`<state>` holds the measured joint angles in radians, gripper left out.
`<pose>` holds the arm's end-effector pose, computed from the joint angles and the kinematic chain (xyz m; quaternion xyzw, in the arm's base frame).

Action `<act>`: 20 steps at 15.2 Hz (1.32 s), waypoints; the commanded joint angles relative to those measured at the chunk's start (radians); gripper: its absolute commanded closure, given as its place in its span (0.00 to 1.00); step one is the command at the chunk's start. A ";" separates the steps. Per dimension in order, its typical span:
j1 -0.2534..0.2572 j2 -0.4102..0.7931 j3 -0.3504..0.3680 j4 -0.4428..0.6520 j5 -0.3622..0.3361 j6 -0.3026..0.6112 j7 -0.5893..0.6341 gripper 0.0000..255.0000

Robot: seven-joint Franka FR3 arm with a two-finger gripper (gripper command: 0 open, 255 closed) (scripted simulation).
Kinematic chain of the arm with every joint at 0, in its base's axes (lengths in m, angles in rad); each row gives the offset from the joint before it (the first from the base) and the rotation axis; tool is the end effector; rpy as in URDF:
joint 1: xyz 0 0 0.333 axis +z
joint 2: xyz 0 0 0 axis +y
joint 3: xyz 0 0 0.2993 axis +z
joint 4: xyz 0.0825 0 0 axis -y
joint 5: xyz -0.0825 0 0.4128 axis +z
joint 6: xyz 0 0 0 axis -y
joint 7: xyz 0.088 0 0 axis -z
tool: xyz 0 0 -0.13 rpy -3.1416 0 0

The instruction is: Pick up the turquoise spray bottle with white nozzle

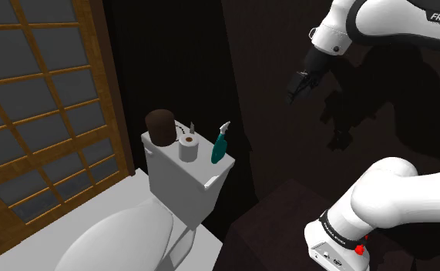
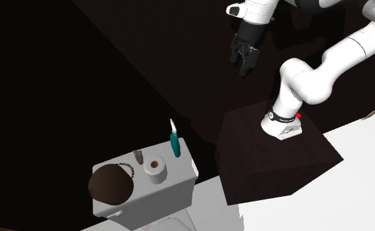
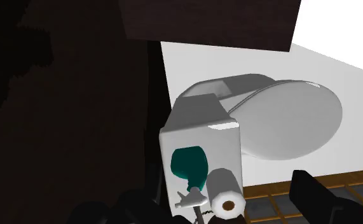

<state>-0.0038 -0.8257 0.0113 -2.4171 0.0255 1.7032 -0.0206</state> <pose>0.3523 0.0062 0.5512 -0.9983 -0.0115 -0.0559 0.0081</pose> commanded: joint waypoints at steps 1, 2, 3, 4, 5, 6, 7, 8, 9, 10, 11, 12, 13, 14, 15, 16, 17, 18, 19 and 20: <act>0.000 0.000 0.000 0.000 0.000 0.000 0.000 0.00; -0.007 0.021 0.023 -0.010 0.009 0.029 0.046 0.00; -0.015 0.044 0.047 -0.017 0.017 0.057 0.092 0.00; -0.023 0.070 0.071 -0.023 0.025 0.086 0.138 0.00; -0.031 0.097 0.094 -0.027 0.031 0.114 0.184 0.00; -0.040 0.126 0.117 -0.028 0.037 0.142 0.229 0.00; -0.050 0.158 0.139 -0.028 0.041 0.170 0.275 0.00; -0.059 0.190 0.162 -0.025 0.044 0.197 0.322 0.00; -0.070 0.225 0.184 -0.021 0.045 0.224 0.368 0.00; -0.080 0.260 0.205 -0.015 0.045 0.249 0.415 0.00; -0.091 0.298 0.225 -0.007 0.043 0.274 0.463 0.00; -0.104 0.336 0.246 0.003 0.039 0.298 0.510 0.00; -0.116 0.375 0.266 0.015 0.033 0.321 0.559 0.00; -0.128 0.416 0.285 0.028 0.025 0.343 0.607 0.00; -0.141 0.457 0.302 0.043 0.014 0.364 0.657 0.00; -0.152 0.500 0.319 0.059 0.001 0.383 0.708 0.00; -0.164 0.543 0.334 0.077 -0.014 0.401 0.759 0.00; -0.175 0.587 0.348 0.096 -0.031 0.417 0.811 0.00; -0.185 0.631 0.360 0.117 -0.050 0.432 0.863 0.00; -0.194 0.676 0.370 0.138 -0.071 0.444 0.916 0.00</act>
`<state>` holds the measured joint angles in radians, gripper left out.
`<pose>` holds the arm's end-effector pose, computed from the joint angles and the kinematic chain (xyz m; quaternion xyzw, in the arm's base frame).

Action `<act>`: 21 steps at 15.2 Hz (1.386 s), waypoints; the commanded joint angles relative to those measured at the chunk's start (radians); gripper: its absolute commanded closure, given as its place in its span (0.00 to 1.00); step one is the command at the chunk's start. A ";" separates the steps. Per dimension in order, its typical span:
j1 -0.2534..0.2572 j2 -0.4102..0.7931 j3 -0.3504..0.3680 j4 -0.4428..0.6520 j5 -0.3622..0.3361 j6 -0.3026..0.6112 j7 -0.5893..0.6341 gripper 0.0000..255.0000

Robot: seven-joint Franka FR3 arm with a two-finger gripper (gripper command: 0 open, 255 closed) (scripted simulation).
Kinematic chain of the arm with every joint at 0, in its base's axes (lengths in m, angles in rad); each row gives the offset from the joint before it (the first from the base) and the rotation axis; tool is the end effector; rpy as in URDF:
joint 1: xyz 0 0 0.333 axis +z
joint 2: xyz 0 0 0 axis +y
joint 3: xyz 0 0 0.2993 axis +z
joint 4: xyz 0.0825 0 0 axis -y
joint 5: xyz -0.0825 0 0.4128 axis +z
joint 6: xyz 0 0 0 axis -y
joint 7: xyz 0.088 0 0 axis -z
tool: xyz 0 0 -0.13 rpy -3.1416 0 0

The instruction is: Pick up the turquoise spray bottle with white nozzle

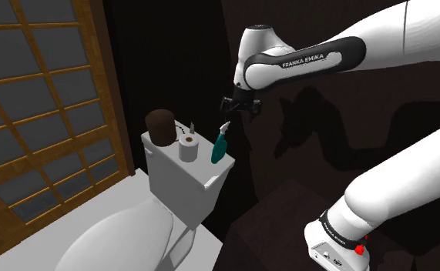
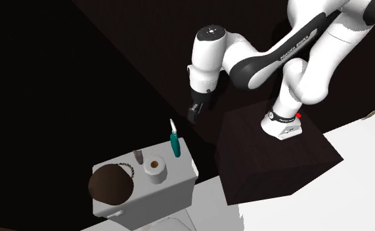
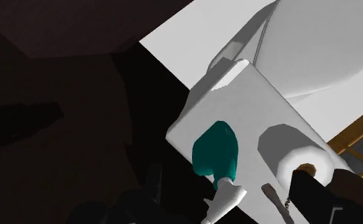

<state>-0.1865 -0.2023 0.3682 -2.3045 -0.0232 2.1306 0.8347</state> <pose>0.5026 0.0900 0.3705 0.9471 -0.3176 0.0287 0.0367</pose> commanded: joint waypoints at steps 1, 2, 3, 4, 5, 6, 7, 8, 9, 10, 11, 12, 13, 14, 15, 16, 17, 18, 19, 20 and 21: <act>-0.019 0.097 0.021 0.049 -0.045 0.028 0.113 0.00; -0.025 0.143 0.027 0.074 -0.068 0.038 0.165 0.00; -0.029 0.188 0.030 0.099 -0.092 0.045 0.217 0.00; -0.030 0.233 0.029 0.126 -0.116 0.051 0.268 0.00; -0.031 0.277 0.027 0.154 -0.140 0.056 0.318 0.00; -0.028 0.321 0.022 0.183 -0.162 0.059 0.366 0.00; -0.025 0.365 0.016 0.212 -0.182 0.061 0.411 0.00; -0.021 0.407 0.007 0.243 -0.201 0.062 0.455 0.00; -0.015 0.449 -0.003 0.274 -0.218 0.062 0.497 0.00; -0.012 0.458 -0.008 0.281 -0.221 0.062 0.505 0.00; -0.010 0.466 -0.010 0.277 -0.225 0.073 0.509 0.00; -0.008 0.474 -0.012 0.274 -0.230 0.084 0.513 0.00; -0.007 0.482 -0.014 0.270 -0.236 0.095 0.518 0.00; -0.006 0.491 -0.016 0.267 -0.241 0.106 0.522 0.00; -0.005 0.499 -0.018 0.264 -0.246 0.117 0.527 0.00; -0.003 0.508 -0.020 0.261 -0.252 0.127 0.531 0.00; -0.001 0.522 -0.024 0.257 -0.261 0.144 0.538 0.00; -0.001 0.522 -0.024 0.257 -0.261 0.144 0.538 0.00; -0.001 0.522 -0.024 0.257 -0.261 0.144 0.538 0.00; -0.001 0.523 -0.024 0.257 -0.261 0.144 0.538 1.00; -0.001 0.524 -0.024 0.258 -0.261 0.144 0.538 1.00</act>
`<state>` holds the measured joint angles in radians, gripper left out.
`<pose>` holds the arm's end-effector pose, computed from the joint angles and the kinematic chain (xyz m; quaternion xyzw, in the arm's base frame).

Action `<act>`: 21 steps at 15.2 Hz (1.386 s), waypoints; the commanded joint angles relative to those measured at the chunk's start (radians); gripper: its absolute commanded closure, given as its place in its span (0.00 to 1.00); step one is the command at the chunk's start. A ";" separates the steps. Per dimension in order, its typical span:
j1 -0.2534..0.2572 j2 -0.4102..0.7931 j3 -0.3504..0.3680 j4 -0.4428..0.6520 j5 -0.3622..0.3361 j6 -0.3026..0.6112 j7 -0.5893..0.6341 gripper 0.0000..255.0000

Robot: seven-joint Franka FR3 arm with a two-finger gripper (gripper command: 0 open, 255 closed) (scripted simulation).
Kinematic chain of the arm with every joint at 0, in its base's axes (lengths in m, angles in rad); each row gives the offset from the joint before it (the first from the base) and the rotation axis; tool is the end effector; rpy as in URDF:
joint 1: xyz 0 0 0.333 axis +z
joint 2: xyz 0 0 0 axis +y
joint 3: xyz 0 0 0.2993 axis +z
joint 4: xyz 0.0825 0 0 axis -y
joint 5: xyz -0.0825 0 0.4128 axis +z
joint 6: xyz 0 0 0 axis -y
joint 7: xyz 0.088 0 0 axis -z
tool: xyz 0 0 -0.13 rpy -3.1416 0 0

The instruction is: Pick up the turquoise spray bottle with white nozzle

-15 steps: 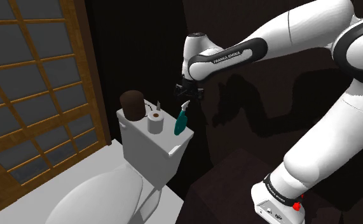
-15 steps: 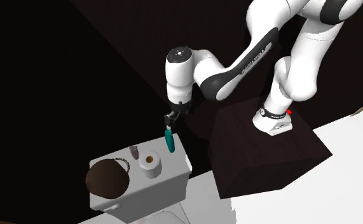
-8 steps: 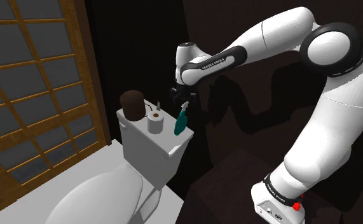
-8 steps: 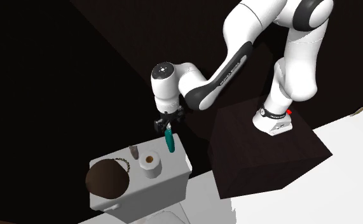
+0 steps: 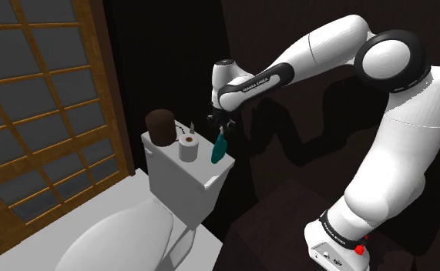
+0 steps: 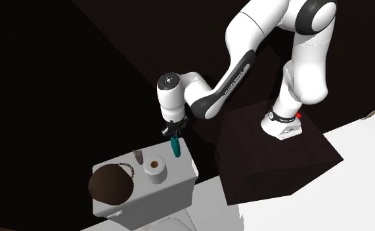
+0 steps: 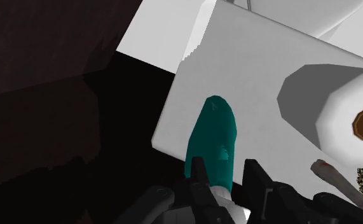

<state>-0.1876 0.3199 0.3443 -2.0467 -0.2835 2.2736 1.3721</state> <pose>0.5931 0.0832 0.2274 0.8671 -0.4945 0.0120 0.0596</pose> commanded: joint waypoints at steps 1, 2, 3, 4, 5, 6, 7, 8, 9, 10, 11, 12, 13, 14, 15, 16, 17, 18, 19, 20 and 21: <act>0.000 0.001 0.000 0.000 -0.001 0.001 0.000 1.00; 0.000 0.001 0.000 0.000 0.000 0.001 0.001 1.00; 0.000 0.000 0.000 0.000 0.000 0.001 0.000 1.00; 0.000 0.000 0.000 0.000 0.000 0.001 0.000 1.00; 0.000 0.000 0.000 0.000 0.000 0.001 0.000 1.00; 0.000 0.000 0.000 0.000 0.000 0.001 0.000 1.00; 0.000 0.000 0.000 0.000 0.000 0.001 0.000 1.00; 0.000 0.000 0.000 -0.001 0.000 0.001 0.001 1.00; -0.001 -0.009 0.002 0.002 0.005 -0.010 -0.004 1.00; -0.003 -0.018 0.005 0.004 0.011 -0.020 -0.008 1.00; -0.004 -0.027 0.007 0.007 0.016 -0.031 -0.013 1.00; -0.005 -0.035 0.009 0.010 0.022 -0.042 -0.017 1.00; -0.007 -0.044 0.011 0.014 0.027 -0.053 -0.021 1.00; -0.008 -0.052 0.012 0.017 0.032 -0.064 -0.026 1.00; -0.009 -0.060 0.014 0.021 0.037 -0.075 -0.030 1.00; -0.010 -0.068 0.016 0.025 0.042 -0.086 -0.034 1.00; -0.011 -0.076 0.017 0.030 0.047 -0.097 -0.038 1.00; -0.012 -0.083 0.019 0.034 0.052 -0.108 -0.042 1.00; -0.013 -0.091 0.020 0.039 0.056 -0.119 -0.046 1.00; -0.014 -0.098 0.021 0.044 0.061 -0.131 -0.050 1.00; -0.015 -0.105 0.022 0.049 0.065 -0.142 -0.054 1.00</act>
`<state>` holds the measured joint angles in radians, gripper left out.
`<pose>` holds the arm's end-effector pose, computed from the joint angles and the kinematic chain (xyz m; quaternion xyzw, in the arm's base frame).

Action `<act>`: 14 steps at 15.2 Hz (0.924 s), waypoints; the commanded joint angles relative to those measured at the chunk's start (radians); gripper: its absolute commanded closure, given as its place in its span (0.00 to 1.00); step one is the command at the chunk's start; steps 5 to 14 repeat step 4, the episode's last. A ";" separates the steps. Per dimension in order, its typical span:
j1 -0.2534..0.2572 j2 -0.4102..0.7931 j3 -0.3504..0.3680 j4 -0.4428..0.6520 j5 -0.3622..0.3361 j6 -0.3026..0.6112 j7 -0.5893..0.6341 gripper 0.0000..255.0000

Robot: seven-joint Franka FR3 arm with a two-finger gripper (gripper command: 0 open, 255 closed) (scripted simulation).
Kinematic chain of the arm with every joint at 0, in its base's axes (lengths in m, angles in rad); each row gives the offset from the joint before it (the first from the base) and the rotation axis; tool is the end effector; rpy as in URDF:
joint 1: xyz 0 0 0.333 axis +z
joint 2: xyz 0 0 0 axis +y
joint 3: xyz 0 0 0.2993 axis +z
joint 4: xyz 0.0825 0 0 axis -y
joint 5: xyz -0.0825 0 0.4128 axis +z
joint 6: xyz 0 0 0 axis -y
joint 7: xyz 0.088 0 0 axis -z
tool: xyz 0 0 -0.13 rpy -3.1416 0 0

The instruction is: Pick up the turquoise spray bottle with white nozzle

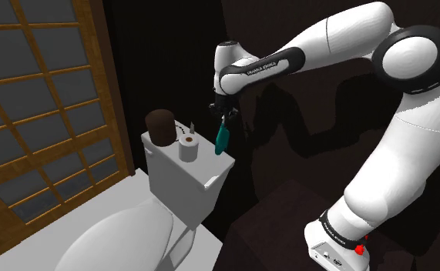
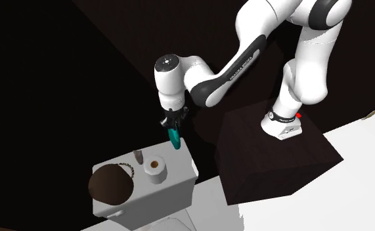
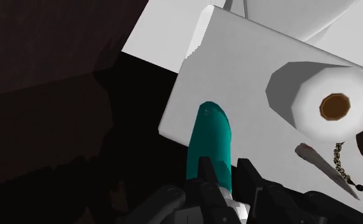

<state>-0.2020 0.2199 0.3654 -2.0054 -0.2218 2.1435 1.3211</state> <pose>0.5965 0.0828 0.2932 0.8670 -0.4945 0.0120 0.0595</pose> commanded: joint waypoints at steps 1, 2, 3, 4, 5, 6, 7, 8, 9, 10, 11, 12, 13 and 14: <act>-0.001 -0.012 0.002 0.013 0.008 -0.023 -0.007 1.00; -0.002 -0.019 0.003 0.019 0.012 -0.035 -0.010 1.00; -0.002 -0.020 0.003 0.019 0.013 -0.037 -0.011 1.00; -0.002 -0.020 0.003 0.019 0.012 -0.037 -0.011 1.00; -0.002 -0.020 0.003 0.019 0.012 -0.037 -0.011 1.00; -0.002 -0.020 0.003 0.019 0.012 -0.037 -0.011 1.00; -0.002 -0.020 0.003 0.019 0.012 -0.037 -0.011 1.00; -0.002 -0.020 0.003 0.019 0.012 -0.037 -0.011 1.00; -0.002 -0.020 0.003 0.019 0.012 -0.037 -0.011 1.00; -0.002 -0.020 0.003 0.019 0.012 -0.037 -0.011 1.00; -0.002 -0.020 0.003 0.019 0.012 -0.037 -0.011 1.00; -0.002 -0.020 0.003 0.019 0.012 -0.037 -0.011 1.00; -0.002 -0.020 0.003 0.019 0.012 -0.037 -0.011 1.00; -0.002 -0.020 0.003 0.019 0.012 -0.037 -0.011 1.00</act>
